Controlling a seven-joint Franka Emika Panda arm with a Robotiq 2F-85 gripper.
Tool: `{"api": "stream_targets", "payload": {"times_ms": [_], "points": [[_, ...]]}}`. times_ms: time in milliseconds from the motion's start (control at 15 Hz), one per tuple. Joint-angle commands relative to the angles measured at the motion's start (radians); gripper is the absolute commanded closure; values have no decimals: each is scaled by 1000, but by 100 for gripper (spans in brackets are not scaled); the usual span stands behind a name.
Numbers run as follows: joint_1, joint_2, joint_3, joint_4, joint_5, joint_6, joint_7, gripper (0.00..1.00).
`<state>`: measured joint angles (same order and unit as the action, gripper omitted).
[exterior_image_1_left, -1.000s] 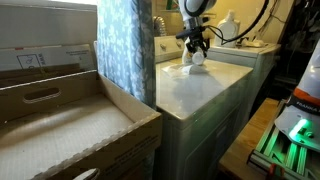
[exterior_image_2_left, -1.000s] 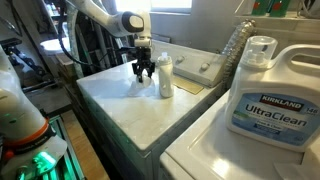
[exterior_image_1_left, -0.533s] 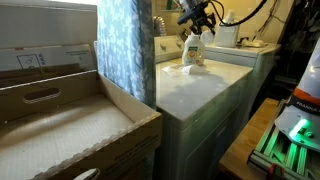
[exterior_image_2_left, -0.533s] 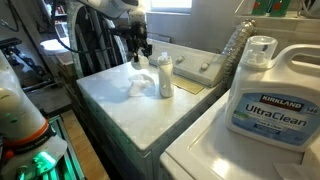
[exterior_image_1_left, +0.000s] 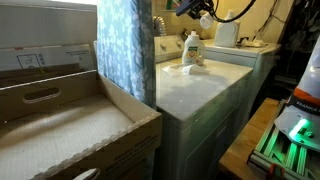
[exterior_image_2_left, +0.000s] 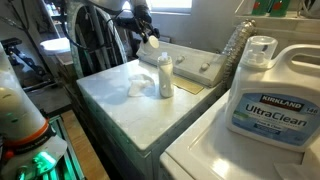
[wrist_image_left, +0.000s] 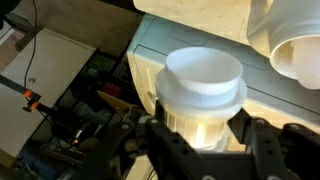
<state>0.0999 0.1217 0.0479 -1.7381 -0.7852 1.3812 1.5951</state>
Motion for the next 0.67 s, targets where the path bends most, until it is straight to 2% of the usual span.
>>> {"api": "stream_targets", "payload": {"times_ms": [0, 600], "points": [[-1, 6, 2, 5, -1, -3, 1, 62], [49, 124, 12, 54, -301, -46, 123, 62]]}}
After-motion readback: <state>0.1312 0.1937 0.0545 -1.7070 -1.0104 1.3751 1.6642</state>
